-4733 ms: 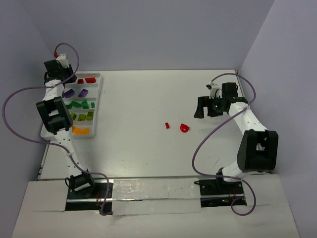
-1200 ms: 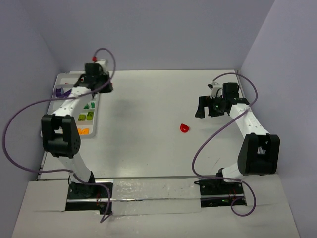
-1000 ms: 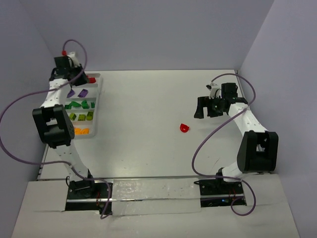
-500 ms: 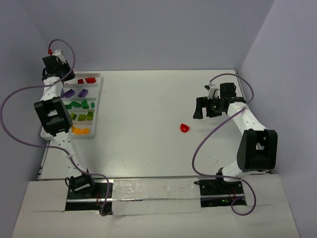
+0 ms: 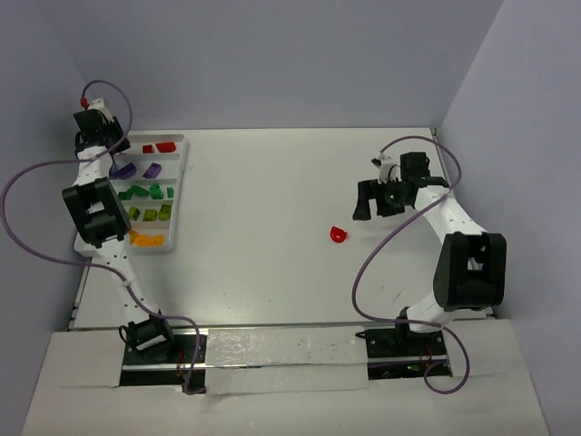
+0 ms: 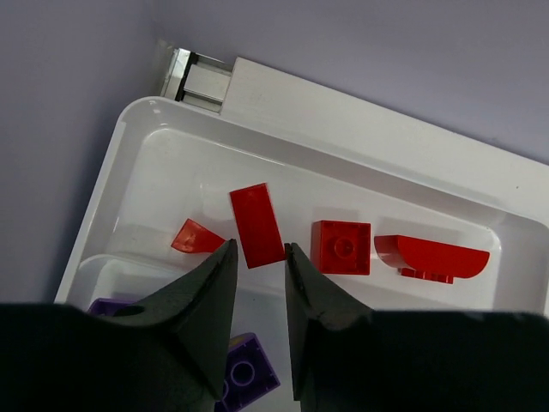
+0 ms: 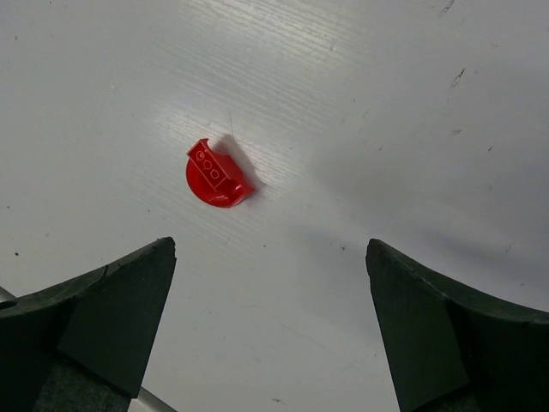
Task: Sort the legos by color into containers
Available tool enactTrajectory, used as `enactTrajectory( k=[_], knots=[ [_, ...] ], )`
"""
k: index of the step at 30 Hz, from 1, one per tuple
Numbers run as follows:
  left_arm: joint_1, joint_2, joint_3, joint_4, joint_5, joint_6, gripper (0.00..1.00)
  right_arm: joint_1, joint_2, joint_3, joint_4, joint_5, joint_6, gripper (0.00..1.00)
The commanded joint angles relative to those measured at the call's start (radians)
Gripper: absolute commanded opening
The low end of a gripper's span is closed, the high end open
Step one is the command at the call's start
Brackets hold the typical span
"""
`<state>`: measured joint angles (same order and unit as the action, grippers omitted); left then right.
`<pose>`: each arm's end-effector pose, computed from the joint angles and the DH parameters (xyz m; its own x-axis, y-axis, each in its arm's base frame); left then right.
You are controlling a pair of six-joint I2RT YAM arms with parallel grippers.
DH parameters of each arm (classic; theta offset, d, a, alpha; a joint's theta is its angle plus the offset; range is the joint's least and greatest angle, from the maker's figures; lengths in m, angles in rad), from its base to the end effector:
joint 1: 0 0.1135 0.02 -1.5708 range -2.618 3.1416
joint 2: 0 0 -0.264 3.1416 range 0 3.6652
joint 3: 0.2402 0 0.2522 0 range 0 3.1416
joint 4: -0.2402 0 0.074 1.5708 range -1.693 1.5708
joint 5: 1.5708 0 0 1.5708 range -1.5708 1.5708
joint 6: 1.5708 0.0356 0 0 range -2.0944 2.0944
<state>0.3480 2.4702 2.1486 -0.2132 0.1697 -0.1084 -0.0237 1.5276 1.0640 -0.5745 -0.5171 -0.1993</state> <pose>0.5397 0.1894 0.2016 -0.4547 -0.2784 -0.8460 -0.2502 0.9516 -0.1787 0.3082 0.0103 0.2310 -0.7985 -0.1532 -0.5821 -0.3963 0.8617 0.3169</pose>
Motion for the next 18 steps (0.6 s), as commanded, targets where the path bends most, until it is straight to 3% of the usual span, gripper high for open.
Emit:
enactTrajectory(
  k=[1,6,15,18],
  knots=[
    [-0.003,0.019,0.064,0.063,-0.030,0.015,0.44,0.053,-0.007,0.040,-0.024,0.008,-0.047,0.98],
    [-0.003,0.021,0.081,0.058,-0.032,0.018,0.59,0.128,-0.008,0.034,-0.055,0.064,-0.099,0.94],
    [-0.005,-0.085,0.086,0.021,0.064,-0.014,0.59,0.271,0.037,0.021,-0.097,0.156,-0.181,0.85],
    [-0.009,-0.185,0.005,0.006,0.184,-0.012,0.59,0.284,0.074,0.023,-0.110,0.168,-0.201,0.81]
  ],
)
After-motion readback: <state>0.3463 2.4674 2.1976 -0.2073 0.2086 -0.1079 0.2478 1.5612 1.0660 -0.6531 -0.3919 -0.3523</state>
